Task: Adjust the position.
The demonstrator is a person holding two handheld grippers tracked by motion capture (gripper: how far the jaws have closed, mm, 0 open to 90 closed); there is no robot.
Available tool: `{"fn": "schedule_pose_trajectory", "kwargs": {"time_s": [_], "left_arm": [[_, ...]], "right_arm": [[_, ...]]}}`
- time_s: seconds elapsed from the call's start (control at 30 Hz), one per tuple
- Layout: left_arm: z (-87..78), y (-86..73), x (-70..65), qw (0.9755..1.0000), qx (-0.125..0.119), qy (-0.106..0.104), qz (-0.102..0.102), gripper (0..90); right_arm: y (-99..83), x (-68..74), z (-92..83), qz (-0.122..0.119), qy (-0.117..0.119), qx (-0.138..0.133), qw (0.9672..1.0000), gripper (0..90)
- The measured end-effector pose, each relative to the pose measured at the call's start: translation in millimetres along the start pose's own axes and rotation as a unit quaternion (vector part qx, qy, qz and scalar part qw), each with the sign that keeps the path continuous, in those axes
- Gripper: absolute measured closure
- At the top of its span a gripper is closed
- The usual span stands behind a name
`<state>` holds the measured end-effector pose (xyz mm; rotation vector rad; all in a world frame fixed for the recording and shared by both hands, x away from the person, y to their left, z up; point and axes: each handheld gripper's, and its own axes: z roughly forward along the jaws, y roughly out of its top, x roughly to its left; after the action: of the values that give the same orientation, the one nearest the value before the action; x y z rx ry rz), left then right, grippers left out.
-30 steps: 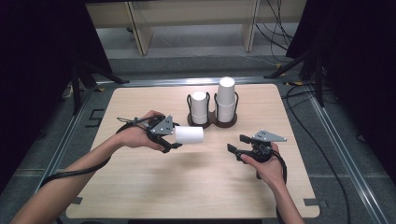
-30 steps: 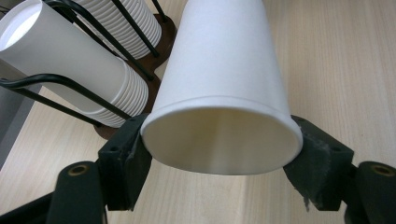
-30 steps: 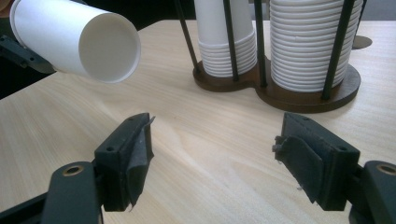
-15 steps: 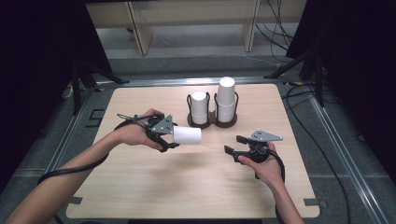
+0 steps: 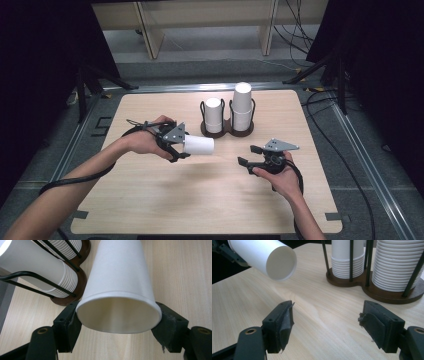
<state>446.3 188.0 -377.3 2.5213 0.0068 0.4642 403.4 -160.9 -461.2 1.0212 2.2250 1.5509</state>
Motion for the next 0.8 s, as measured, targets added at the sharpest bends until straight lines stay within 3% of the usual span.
{"fn": "schedule_pose_trajectory", "kwargs": {"time_s": [0.07, 0.13, 0.17, 0.27, 0.33, 0.37, 0.4, 0.43, 0.47, 0.5, 0.53, 0.57, 0.67, 0.8], "left_arm": [[-1.3, 1.6, 1.0, 1.0000, 0.005, -0.002, 0.003, 28.5], [-2.3, 2.8, 1.8, 0.9999, 0.010, -0.002, 0.006, 28.5], [-2.6, 3.3, 2.2, 0.9999, 0.012, -0.002, 0.007, 28.5], [-3.3, 4.2, 3.1, 0.9997, 0.020, -0.005, 0.009, 28.6], [-3.3, 4.2, 3.0, 0.9996, 0.024, -0.010, 0.009, 28.6], [-3.4, 4.3, 3.2, 0.9995, 0.027, -0.012, 0.008, 28.7], [-3.3, 4.3, 3.3, 0.9994, 0.029, -0.013, 0.008, 28.7], [-3.4, 4.4, 3.5, 0.9993, 0.033, -0.015, 0.009, 28.7], [-3.5, 4.7, 4.0, 0.9991, 0.036, -0.016, 0.012, 28.7], [-3.8, 5.1, 4.5, 0.9990, 0.039, -0.017, 0.015, 28.8], [-4.0, 5.4, 4.7, 0.9989, 0.041, -0.018, 0.016, 28.8], [-4.2, 6.0, 5.0, 0.9987, 0.044, -0.019, 0.019, 28.8], [-4.5, 7.8, 5.6, 0.9981, 0.051, -0.025, 0.024, 28.8], [-5.1, 11.2, 5.6, 0.9972, 0.062, -0.029, 0.032, 28.9]], "right_arm": [[1.1, 2.0, 0.8, 0.006, 0.003, 0.007, 1.0000, 26.3], [2.3, 3.1, 0.7, -0.001, 0.002, 0.012, 0.9999, 26.3], [3.1, 1.5, 1.8, -0.015, 0.001, 0.006, 0.9999, 26.3], [3.6, 3.6, 2.7, 0.000, 0.006, 0.014, 0.9999, 26.3], [3.9, 2.9, 3.9, -0.018, 0.007, 0.010, 0.9998, 26.2], [4.1, 4.3, 3.6, -0.012, 0.008, 0.015, 0.9998, 26.2], [4.1, 3.4, 4.7, -0.021, 0.009, 0.010, 0.9997, 26.2], [4.2, 3.9, 4.7, -0.021, 0.010, 0.012, 0.9997, 26.2], [3.6, 5.0, 6.2, -0.007, 0.018, 0.016, 0.9997, 26.2], [4.1, 4.2, 7.0, -0.015, 0.013, 0.018, 0.9996, 26.2], [4.7, 6.4, 5.6, -0.009, 0.020, 0.021, 0.9995, 26.2], [5.4, 4.9, 5.5, -0.025, 0.015, 0.023, 0.9993, 26.2], [6.2, 5.2, 6.8, -0.034, 0.017, 0.022, 0.9990, 26.2], [8.9, 8.6, 6.1, -0.028, 0.027, 0.044, 0.9983, 26.0]]}}
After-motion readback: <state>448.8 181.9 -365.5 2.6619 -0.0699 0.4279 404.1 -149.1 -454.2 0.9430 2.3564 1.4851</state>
